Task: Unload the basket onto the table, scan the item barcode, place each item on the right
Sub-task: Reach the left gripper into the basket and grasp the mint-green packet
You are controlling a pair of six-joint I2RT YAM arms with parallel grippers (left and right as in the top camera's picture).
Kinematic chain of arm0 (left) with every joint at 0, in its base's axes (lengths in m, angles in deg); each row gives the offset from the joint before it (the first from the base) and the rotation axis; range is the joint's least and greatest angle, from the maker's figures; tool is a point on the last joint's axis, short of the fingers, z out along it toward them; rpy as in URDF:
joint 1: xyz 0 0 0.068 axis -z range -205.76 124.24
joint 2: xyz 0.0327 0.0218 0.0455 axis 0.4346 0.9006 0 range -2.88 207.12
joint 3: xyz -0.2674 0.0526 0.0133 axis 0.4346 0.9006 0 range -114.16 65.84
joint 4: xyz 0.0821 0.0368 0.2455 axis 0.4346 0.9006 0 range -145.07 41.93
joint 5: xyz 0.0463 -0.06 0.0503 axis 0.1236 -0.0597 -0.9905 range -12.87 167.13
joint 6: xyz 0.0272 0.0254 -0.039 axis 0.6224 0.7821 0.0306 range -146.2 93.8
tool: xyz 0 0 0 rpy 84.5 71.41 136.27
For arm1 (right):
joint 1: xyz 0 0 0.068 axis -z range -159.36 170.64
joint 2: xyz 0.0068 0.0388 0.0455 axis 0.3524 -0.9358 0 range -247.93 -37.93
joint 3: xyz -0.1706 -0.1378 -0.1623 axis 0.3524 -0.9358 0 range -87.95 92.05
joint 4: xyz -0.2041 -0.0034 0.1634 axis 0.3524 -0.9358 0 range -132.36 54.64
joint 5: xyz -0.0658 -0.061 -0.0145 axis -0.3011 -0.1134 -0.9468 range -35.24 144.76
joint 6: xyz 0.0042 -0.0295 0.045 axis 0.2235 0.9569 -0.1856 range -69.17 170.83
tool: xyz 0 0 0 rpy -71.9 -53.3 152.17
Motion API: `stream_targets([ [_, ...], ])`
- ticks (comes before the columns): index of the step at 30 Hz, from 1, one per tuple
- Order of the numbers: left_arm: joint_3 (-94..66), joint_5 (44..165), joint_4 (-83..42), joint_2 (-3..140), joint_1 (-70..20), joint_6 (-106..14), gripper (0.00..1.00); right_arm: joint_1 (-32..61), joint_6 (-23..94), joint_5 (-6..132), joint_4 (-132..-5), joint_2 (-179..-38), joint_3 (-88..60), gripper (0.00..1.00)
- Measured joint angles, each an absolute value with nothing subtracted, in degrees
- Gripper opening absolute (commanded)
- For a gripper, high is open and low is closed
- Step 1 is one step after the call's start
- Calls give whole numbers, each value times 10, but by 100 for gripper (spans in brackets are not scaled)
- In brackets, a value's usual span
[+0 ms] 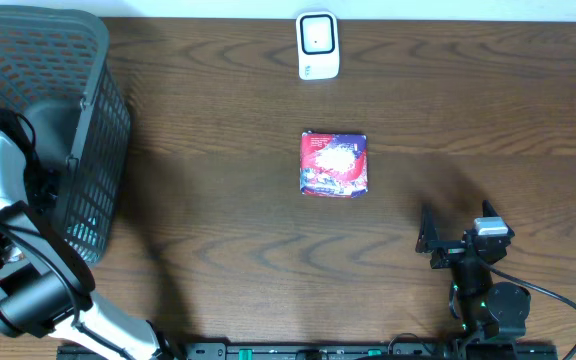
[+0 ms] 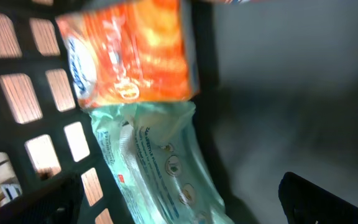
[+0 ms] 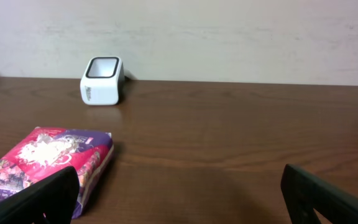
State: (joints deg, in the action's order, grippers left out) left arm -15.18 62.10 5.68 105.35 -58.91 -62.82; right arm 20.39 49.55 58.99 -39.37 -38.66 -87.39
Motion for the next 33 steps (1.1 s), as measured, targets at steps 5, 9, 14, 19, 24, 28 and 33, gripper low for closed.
stream_targets([
  [5,-114,621,51,1078,-589,-638,100,204,495,590,-394,-387,-874,100],
  [9,-108,620,49,1080,-589,-643,79,204,495,590,-394,-387,-874,99],
  [14,-92,615,41,1084,-587,-651,20,204,495,590,-394,-387,-874,99],
  [19,-89,603,45,1084,-585,-636,7,204,495,590,-394,-387,-874,99],
  [24,-105,607,75,1087,-586,-610,7,204,495,590,-393,-387,-874,99],
  [28,-169,618,135,1088,-587,-603,7,204,495,590,-394,-387,-874,99],
  [33,-285,668,143,1040,-587,-602,7,204,495,590,-394,-387,-874,99],
])
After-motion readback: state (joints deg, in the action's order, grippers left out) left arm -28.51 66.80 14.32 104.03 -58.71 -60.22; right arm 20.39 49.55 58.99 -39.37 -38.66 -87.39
